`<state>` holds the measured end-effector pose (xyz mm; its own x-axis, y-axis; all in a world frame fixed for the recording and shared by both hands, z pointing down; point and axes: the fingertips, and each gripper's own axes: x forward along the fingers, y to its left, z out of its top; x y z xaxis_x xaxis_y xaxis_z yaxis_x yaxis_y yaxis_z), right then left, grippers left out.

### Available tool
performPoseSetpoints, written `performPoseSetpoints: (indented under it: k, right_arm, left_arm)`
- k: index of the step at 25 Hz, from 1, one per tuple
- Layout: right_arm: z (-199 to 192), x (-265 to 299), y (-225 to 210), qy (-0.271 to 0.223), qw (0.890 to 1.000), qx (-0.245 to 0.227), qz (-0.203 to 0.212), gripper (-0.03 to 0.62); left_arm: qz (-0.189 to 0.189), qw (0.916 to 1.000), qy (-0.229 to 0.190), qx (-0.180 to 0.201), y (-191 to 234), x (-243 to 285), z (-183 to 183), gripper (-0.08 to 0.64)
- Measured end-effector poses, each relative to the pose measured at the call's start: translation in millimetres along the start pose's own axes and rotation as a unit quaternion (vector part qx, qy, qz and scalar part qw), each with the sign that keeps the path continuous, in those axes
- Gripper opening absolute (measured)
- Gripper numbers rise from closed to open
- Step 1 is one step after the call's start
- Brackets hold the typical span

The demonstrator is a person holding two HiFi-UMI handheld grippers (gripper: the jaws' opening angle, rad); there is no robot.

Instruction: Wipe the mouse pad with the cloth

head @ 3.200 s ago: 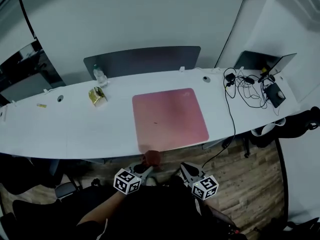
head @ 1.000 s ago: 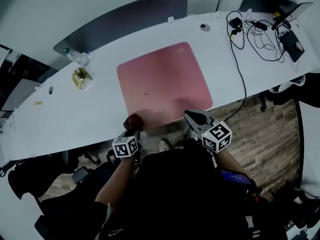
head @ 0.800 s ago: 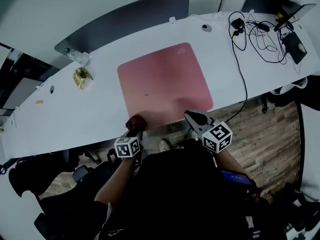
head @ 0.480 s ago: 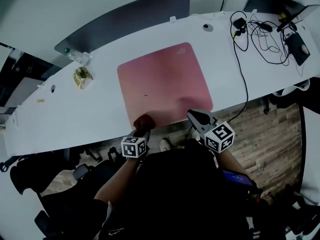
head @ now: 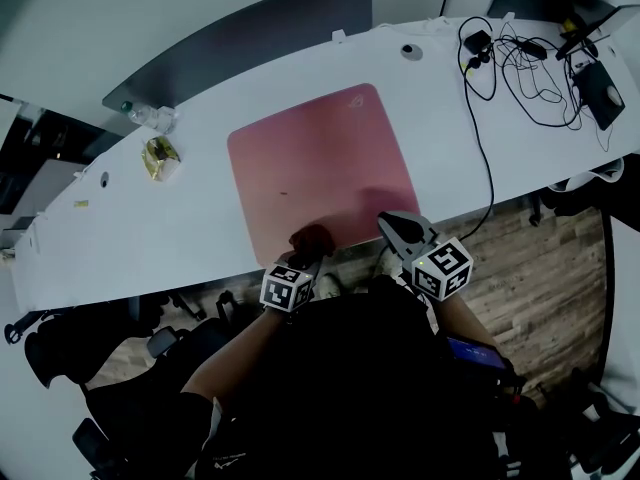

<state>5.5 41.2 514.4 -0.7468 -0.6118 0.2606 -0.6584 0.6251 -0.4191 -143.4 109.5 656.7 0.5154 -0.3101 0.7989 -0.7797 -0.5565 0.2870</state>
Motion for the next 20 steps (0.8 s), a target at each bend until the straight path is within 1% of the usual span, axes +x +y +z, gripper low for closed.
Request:
performPoseSetpoints:
  k: [4, 8, 15, 20]
  right_arm:
    - [5, -5, -14, -0.004, 1.000, 0.002, -0.003, 0.026]
    - [9, -14, -26, -0.008, 1.000, 0.003, -0.011, 0.026]
    - [10, -44, -52, -0.016, 0.999, 0.012, -0.029, 0.026]
    - [12, -59, -68, -0.024, 0.999, 0.021, -0.037, 0.026]
  left_arm:
    - [-0.027, 0.9989, 0.014, 0.035, -25, 14, 19, 0.058]
    - [-0.055, 0.9966, 0.027, 0.055, -46, 35, 28, 0.058]
    - [-0.077, 0.9911, 0.043, 0.099, -76, 63, 58, 0.058]
    - [-0.079, 0.9877, 0.066, 0.118, -91, 78, 67, 0.058]
